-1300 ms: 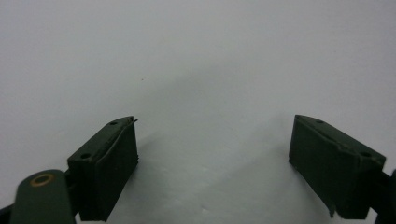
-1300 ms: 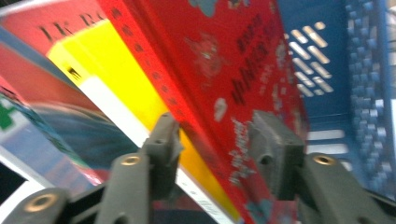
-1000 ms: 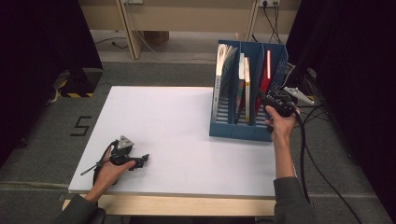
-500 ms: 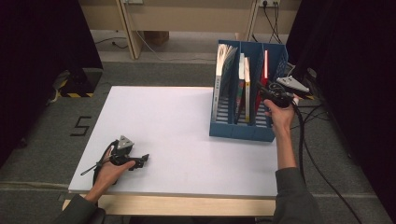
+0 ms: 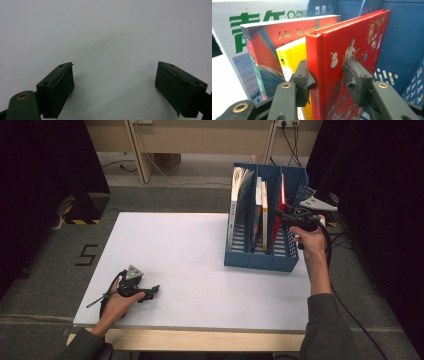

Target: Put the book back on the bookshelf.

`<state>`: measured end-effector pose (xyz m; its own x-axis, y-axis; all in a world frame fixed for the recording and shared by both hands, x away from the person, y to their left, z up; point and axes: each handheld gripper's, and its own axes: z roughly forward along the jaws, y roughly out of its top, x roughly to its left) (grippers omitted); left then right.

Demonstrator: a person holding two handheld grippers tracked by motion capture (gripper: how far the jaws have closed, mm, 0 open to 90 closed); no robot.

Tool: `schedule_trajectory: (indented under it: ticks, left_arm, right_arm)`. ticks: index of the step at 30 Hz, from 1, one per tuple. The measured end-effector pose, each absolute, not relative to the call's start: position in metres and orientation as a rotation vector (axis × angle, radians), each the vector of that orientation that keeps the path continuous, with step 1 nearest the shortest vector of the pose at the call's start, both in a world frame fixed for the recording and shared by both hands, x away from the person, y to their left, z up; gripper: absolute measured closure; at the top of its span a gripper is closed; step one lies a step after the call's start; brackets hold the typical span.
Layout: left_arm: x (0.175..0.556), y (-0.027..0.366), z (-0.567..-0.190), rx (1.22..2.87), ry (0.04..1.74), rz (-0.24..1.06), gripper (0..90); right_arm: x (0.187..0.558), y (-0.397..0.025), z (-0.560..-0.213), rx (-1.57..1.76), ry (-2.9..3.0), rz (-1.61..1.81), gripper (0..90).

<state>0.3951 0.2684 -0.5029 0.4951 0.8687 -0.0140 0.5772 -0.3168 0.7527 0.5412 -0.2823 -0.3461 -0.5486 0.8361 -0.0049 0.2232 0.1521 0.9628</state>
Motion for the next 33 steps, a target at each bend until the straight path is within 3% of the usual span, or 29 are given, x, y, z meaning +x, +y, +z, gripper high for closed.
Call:
schedule_trajectory:
  ticks: [3,6,13,17,21,24,28,33]
  left_arm:
    - [0.395,0.268,-0.503,2.02,1.187,0.518,14.5]
    - [0.395,0.269,-0.503,2.025,1.185,0.519,14.5]
    - [0.395,0.268,-0.503,2.027,1.185,0.524,14.5]
    - [0.395,0.268,-0.502,2.03,1.188,0.521,14.5]
    - [0.395,0.268,-0.503,2.027,1.187,0.521,14.4]
    - [0.395,0.269,-0.503,2.024,1.188,0.519,14.4]
    - [0.395,0.268,-0.503,2.024,1.188,0.52,14.4]
    - [0.395,0.269,-0.503,2.024,1.188,0.518,14.4]
  right_arm:
    - [0.538,-0.283,-0.346,1.061,1.848,1.433,55.8]
    - [0.525,-0.281,-0.34,1.1,1.801,1.41,44.8]
    - [0.483,-0.267,-0.33,1.124,1.753,1.353,37.0]
    - [0.47,-0.254,-0.333,1.105,1.757,1.323,28.1]
    - [0.465,-0.24,-0.341,1.06,1.77,1.286,24.7]
    - [0.466,-0.231,-0.348,1.038,1.771,1.236,27.2]
    - [0.469,-0.223,-0.353,1.006,1.778,1.174,41.9]
    - [0.48,-0.219,-0.363,1.029,1.771,1.127,49.9]
